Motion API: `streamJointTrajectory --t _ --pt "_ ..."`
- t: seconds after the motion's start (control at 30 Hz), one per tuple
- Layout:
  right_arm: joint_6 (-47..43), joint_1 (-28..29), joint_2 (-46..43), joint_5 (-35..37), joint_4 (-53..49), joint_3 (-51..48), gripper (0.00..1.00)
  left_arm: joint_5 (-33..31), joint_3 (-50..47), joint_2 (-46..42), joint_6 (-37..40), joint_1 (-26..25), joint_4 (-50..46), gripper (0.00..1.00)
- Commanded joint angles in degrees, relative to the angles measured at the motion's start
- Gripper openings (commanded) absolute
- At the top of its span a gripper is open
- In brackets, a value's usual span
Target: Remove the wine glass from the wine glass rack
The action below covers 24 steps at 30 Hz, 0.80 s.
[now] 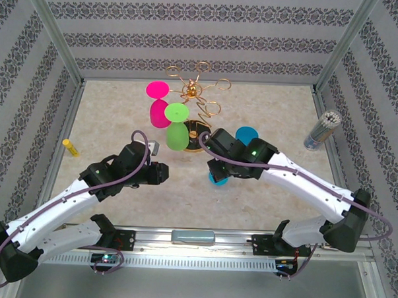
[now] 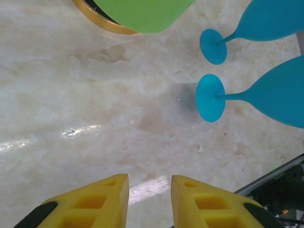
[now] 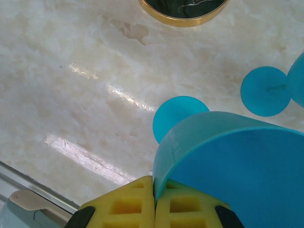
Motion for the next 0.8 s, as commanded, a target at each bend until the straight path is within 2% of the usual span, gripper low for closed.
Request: streamJointTrajectory --t 0.0,0.77 --pt "-1.6 -0.7 1.4 2.1 -1.0 2.1 0.00 -1.6 1.2 -0.8 2.1 0.8 -3.3 0.30" --pt "-3.6 -3.3 7.0 -1.7 2.8 0.5 0.00 -1.7 0.2 -1.1 2.5 0.8 -2.2 0.30"
